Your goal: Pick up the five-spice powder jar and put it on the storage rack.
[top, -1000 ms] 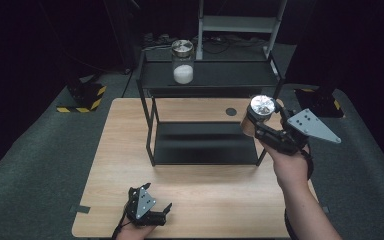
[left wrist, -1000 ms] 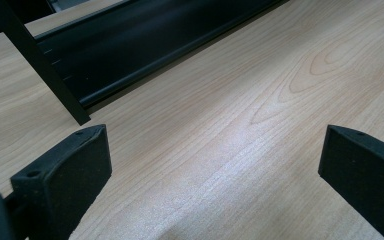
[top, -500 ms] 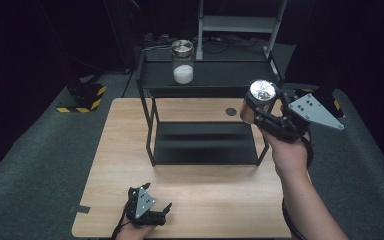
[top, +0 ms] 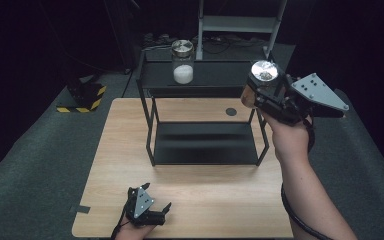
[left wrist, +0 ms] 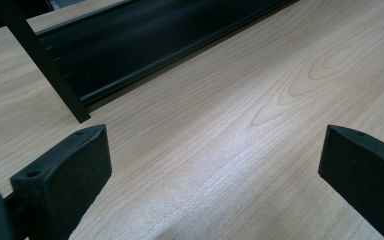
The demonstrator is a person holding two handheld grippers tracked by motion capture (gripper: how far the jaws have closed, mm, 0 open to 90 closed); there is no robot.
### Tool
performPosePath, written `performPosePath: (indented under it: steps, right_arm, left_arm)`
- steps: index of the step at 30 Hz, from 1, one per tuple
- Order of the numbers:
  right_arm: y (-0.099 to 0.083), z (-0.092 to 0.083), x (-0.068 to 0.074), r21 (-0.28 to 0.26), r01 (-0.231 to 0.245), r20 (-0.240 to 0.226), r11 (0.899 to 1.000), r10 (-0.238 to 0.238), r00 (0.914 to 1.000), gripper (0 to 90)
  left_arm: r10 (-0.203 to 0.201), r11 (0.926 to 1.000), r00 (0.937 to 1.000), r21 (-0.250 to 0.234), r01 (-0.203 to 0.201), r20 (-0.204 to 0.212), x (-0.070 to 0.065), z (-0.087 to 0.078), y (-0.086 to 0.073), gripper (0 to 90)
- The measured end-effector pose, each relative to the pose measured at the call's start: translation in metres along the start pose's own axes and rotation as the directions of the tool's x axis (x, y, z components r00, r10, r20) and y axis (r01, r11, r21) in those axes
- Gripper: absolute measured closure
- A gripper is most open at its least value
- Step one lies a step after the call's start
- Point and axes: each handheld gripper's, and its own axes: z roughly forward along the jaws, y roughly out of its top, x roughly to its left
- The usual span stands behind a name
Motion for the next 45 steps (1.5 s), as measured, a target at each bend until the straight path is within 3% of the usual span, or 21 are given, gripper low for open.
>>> performPosePath:
  steps: [17, 45]
  right_arm:
    - [0.0, 0.034, -0.017, 0.002, -0.071, 0.02, 0.997, 0.071, 0.9973, 33.8]
    - [-0.003, 0.085, -0.02, 0.034, -0.068, 0.083, 0.997, 0.065, 0.9944, 33.7]
  left_arm:
    - [-0.005, 1.0, 0.9999, -0.006, 0.005, 0.013, 0.003, -0.001, -0.001, 0.8]
    - [-0.014, 0.9997, 0.9998, -0.02, 0.015, 0.017, 0.005, -0.002, -0.004, 0.8]
